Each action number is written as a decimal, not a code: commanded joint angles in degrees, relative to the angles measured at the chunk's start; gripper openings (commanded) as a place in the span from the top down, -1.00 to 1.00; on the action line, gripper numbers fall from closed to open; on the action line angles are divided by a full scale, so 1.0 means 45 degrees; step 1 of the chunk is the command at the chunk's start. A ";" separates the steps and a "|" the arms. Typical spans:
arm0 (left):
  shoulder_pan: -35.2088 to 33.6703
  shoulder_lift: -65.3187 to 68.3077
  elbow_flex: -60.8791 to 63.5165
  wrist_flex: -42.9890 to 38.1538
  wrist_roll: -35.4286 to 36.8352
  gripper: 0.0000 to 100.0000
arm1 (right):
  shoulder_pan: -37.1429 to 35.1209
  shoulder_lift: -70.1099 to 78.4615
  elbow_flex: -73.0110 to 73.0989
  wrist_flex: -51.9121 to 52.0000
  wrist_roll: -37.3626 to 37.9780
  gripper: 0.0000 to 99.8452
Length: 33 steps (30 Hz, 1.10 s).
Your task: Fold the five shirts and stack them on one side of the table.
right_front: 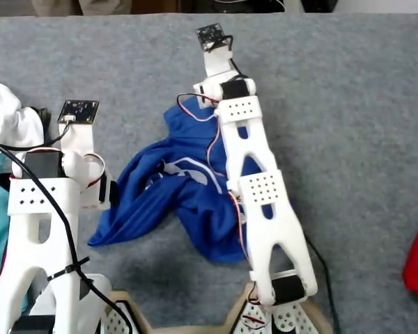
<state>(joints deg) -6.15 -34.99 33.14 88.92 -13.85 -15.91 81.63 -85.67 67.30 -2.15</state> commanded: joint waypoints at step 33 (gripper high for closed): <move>-0.0137 -0.0166 0.0000 -0.0156 0.0137 0.59 | -0.0479 -0.0186 0.0029 -0.0117 -0.0957 0.67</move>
<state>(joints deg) -6.15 -34.99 33.14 88.75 -13.85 -17.41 81.54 -85.32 67.47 -5.49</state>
